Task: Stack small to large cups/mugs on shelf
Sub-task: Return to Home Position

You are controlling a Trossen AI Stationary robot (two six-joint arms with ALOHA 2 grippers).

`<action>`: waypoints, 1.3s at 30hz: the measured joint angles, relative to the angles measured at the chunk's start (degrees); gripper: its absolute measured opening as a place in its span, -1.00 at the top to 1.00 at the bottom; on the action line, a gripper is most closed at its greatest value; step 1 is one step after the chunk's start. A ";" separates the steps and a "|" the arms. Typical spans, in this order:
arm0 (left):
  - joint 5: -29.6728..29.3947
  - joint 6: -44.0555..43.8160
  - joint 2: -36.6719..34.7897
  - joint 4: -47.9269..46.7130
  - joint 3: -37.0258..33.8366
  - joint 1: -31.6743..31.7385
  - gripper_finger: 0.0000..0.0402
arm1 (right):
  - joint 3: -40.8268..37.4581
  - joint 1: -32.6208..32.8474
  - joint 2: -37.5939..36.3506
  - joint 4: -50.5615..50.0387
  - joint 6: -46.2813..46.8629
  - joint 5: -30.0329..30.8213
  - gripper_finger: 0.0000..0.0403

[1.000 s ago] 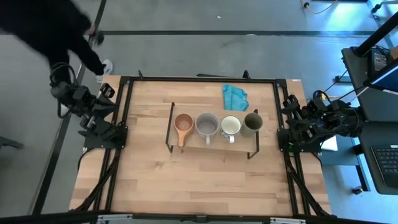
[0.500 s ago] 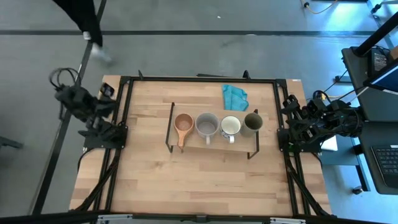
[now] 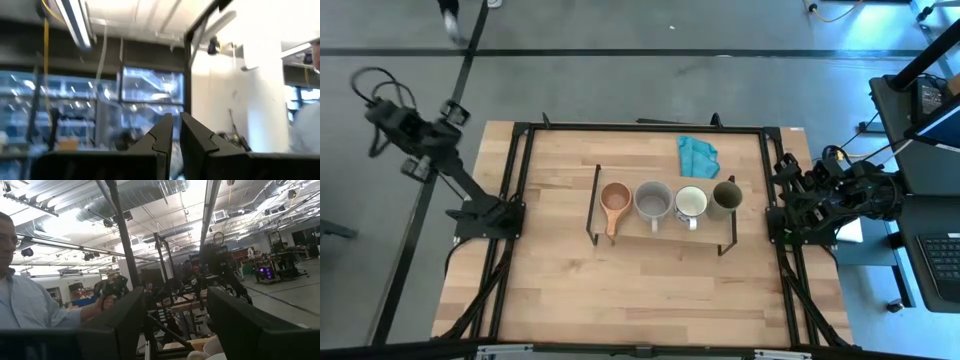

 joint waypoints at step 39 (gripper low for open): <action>8.02 -14.80 0.02 -15.38 -0.75 50.88 0.86 | -1.43 0.02 -0.23 2.06 -2.57 2.79 -0.08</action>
